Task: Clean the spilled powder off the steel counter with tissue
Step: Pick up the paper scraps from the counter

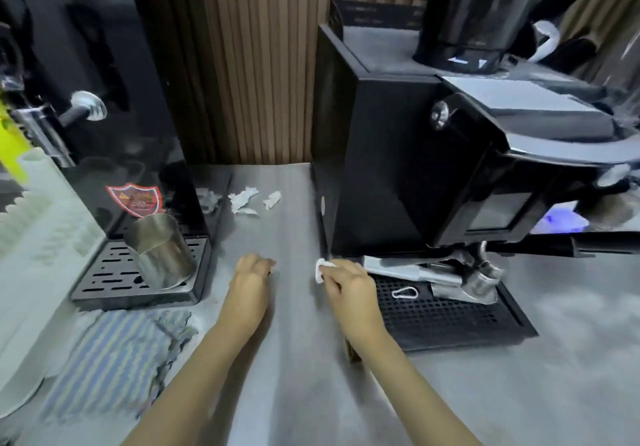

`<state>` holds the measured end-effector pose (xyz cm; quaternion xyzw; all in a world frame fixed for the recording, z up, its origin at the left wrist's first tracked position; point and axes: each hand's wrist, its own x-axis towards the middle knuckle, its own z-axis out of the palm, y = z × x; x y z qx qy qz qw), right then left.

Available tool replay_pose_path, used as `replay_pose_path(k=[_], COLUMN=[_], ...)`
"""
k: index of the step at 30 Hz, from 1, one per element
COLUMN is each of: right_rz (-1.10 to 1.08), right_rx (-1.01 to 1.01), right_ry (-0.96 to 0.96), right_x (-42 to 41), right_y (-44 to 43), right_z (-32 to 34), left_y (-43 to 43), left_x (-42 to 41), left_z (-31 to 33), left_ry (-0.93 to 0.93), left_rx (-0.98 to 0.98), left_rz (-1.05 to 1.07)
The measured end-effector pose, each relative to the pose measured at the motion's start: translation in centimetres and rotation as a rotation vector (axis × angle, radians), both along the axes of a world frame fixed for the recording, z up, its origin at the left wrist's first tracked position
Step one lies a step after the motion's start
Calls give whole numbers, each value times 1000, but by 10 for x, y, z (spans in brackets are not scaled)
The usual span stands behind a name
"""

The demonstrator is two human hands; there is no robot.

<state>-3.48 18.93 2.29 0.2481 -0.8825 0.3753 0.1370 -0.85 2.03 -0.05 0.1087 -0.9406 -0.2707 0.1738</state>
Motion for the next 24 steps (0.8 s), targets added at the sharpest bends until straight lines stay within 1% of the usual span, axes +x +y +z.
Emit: replay_pose_path(k=[3, 6, 8, 12, 16, 20, 24], right_rz=[-154, -236, -271, -481, -677, -887, -1024], right_rx=[-230, -413, -498, -509, -497, -483, -484], right_ry=[19, -131, -171, -191, -258, -266, -280], right_x=[32, 70, 98, 166, 224, 279, 313], right_y=[56, 125, 178, 306, 423, 508, 557], right_z=[21, 33, 38, 42, 29, 19, 0], left_y=[37, 105, 159, 289, 409, 501, 559], left_x=[26, 56, 76, 119, 153, 182, 195], left_z=[16, 43, 53, 54, 43, 24, -2], left_ry=[203, 331, 359, 311, 255, 123, 41], left_rx=[38, 131, 229, 407, 493, 472, 406], left_rz=[-84, -195, -297, -508, -659, -827, -960])
